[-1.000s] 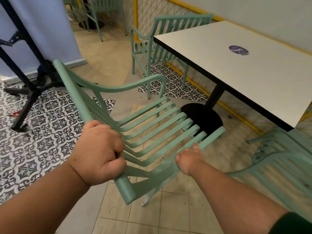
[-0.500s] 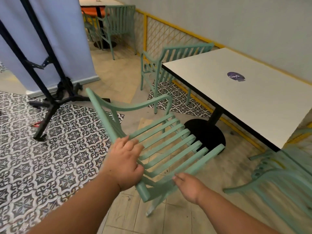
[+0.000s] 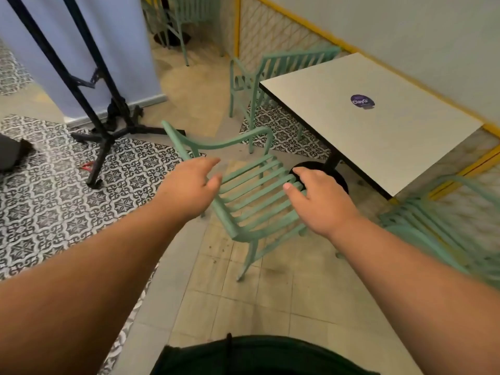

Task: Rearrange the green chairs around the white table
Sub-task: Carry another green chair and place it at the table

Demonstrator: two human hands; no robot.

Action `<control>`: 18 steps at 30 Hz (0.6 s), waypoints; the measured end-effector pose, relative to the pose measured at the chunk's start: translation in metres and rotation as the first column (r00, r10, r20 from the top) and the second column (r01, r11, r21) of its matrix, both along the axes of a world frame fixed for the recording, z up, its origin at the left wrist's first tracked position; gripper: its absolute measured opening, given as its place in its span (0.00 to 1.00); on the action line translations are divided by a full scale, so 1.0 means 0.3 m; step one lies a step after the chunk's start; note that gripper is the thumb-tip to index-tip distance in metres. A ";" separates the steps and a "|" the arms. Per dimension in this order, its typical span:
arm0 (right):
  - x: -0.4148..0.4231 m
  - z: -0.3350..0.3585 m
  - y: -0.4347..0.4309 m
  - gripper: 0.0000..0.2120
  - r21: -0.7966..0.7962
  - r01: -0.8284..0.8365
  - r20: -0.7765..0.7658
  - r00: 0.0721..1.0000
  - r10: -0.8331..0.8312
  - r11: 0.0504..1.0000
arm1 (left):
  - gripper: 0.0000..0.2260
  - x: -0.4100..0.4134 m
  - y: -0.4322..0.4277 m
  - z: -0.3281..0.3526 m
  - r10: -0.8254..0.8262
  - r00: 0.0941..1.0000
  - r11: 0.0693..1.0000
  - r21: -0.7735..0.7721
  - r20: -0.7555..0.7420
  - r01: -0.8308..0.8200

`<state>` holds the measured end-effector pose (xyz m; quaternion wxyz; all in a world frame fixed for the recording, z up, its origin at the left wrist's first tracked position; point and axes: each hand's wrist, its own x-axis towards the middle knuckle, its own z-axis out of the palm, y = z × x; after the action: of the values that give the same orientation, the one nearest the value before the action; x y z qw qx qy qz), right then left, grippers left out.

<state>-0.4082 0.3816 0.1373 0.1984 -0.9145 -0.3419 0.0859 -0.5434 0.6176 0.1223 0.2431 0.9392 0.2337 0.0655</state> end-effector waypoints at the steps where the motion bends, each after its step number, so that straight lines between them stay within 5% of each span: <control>1: 0.002 0.020 -0.010 0.27 0.008 -0.006 0.011 1.000 0.005 1.000 | 0.22 -0.010 0.003 0.016 0.005 1.000 1.000 0.010 -0.006 -0.005; 11: -0.006 -0.065 0.094 0.32 -0.111 -0.053 -0.072 0.996 0.046 0.992 | 0.25 -0.089 0.111 -0.023 0.051 0.993 0.998 0.038 -0.109 -0.048; 18: -0.014 -0.145 0.365 0.32 -0.211 0.027 -0.068 0.997 -0.042 0.977 | 0.26 -0.158 0.481 -0.075 0.019 0.990 0.997 0.071 -0.139 -0.009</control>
<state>-0.4125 0.4910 0.0938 0.1143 -0.9325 -0.3076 0.1510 -0.5907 0.7619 0.0998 0.1926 0.9478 0.2540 0.0097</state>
